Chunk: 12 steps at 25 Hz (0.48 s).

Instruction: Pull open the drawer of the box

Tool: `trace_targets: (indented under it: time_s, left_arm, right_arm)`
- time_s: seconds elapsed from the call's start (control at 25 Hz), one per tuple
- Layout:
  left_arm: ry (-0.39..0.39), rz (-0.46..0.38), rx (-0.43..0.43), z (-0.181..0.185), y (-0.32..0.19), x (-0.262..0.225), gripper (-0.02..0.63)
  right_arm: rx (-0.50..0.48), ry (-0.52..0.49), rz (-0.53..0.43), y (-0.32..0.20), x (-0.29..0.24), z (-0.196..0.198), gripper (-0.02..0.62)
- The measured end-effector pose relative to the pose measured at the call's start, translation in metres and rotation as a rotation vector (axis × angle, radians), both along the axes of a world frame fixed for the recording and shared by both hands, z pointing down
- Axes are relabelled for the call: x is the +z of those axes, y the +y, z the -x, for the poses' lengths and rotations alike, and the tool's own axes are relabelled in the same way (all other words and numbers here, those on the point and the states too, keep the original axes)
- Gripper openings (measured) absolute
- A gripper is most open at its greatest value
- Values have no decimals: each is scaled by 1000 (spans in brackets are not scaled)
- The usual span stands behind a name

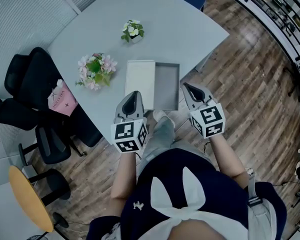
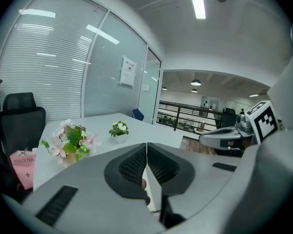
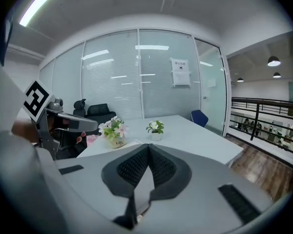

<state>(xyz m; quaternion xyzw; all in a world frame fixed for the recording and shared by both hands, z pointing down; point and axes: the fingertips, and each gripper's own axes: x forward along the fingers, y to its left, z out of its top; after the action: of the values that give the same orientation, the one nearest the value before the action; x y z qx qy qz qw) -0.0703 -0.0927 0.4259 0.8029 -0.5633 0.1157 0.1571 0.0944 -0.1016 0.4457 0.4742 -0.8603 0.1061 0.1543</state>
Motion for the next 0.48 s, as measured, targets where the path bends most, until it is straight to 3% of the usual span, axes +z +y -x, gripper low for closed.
trace_targets:
  time_s: [0.48]
  left_arm:
    - [40,-85,53,-29,22,-35,23]
  right_arm:
    - [-10,-55,-56,24,-33,12,3]
